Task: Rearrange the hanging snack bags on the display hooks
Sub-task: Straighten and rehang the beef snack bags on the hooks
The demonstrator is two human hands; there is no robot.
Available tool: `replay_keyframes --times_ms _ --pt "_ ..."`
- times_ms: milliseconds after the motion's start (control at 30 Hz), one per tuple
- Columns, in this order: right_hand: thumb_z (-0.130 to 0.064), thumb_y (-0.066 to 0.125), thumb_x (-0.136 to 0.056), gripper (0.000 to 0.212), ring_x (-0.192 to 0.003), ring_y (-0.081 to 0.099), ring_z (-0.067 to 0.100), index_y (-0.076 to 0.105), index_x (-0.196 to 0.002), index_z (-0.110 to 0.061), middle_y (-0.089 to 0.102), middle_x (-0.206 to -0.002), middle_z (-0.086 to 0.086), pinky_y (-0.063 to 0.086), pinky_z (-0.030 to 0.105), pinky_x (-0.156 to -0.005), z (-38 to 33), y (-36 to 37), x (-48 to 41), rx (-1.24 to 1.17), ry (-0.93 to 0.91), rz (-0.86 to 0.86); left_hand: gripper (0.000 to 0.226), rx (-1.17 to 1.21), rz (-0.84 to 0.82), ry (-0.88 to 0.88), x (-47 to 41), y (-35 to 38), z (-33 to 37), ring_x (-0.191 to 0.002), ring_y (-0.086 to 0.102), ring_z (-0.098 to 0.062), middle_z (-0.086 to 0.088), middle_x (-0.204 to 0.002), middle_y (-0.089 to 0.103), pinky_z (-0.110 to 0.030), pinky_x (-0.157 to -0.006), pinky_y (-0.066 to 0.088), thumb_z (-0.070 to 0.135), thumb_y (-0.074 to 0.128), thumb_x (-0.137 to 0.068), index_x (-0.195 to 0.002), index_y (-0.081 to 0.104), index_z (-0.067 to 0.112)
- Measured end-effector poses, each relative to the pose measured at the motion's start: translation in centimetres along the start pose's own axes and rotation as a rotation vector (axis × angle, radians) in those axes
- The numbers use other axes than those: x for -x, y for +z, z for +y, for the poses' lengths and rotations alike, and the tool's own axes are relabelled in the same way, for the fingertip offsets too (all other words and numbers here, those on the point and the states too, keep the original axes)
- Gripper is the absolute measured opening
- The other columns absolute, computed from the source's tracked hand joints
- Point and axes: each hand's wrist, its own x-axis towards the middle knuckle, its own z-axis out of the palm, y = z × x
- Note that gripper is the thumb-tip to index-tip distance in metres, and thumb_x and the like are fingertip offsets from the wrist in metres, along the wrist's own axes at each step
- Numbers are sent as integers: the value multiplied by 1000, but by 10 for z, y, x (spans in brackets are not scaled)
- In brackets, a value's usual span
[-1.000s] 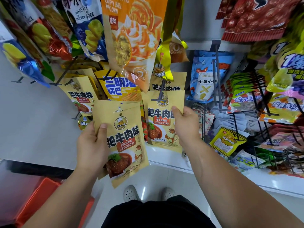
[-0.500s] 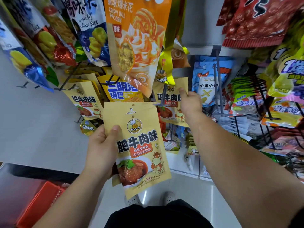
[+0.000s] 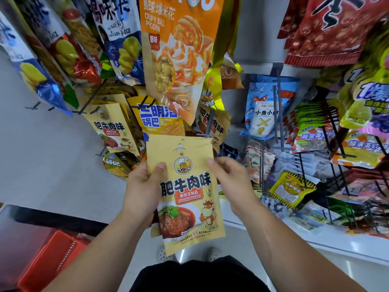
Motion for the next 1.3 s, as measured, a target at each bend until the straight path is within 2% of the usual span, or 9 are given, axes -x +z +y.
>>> replay_keyframes --times_ms 133,267,433,633,833,900,1033,1133,1300 --pt "-32 86 -83 42 -65 52 17 53 -65 -15 57 -68 5 41 31 -64 9 -4 -1 53 -13 -4 19 5 -35 -10 3 7 -2 -90 79 -19 2 -99 82 -32 -69 62 13 54 -107 -109 72 19" --pt "-55 82 -69 55 -71 47 21 46 -65 -13 52 -76 14 37 37 -67 14 -7 -5 29 -35 -27 21 42 -43 -29 4 9 -2 -95 78 -25 -1 -103 81 -42 -79 61 16 54 -108 -108 74 22" --pt "-51 81 -75 71 -77 51 23 49 -85 12 56 -91 43 42 40 -73 19 -8 -7 -28 -54 -43 28 44 -32 -34 6 9 -2 -101 77 -24 0 -106 81 -42 -86 60 19 47 -111 -111 74 24" --pt "-34 78 -90 55 -80 63 41 59 -98 17 58 -110 46 54 48 -83 21 -9 -11 -34 -48 -58 30 3 -32 1 2 -1 -5 -100 76 -11 5 -108 81 -23 -77 59 19 44 -112 -119 72 18" --pt "-22 71 -98 15 -100 68 53 77 -96 -9 75 -102 25 61 54 -86 21 -16 -17 -35 -38 17 29 -49 113 30 -7 -11 -11 -85 72 1 10 -90 80 -18 -74 52 22 46 -111 -98 71 16" --pt "-24 70 -98 15 -103 65 57 76 -98 -11 75 -104 25 58 65 -87 19 -20 -21 -30 -47 24 29 -102 166 45 -9 -17 -12 -82 69 -2 8 -90 78 -24 -73 52 26 47 -111 -97 70 17" --pt "-16 62 -104 15 -97 74 28 76 -103 -23 81 -100 -1 58 49 -94 9 -21 -24 -11 -78 60 30 -152 256 60 -12 -27 -14 -93 72 -20 1 -96 78 -38 -79 57 30 45 -111 -98 70 18" --pt "-18 63 -103 14 -101 74 28 75 -101 -27 81 -100 -2 57 54 -97 7 -20 -29 40 -126 83 33 -207 296 60 -12 -33 -15 -93 74 -27 -2 -96 78 -54 -86 60 39 46 -108 -97 69 17" --pt "-20 64 -103 17 -103 73 28 75 -100 -33 80 -102 2 59 49 -93 5 -16 -36 30 -165 127 34 -232 279 87 -10 -34 -11 -91 71 -29 -9 -98 76 -49 -82 58 36 46 -109 -98 65 10"
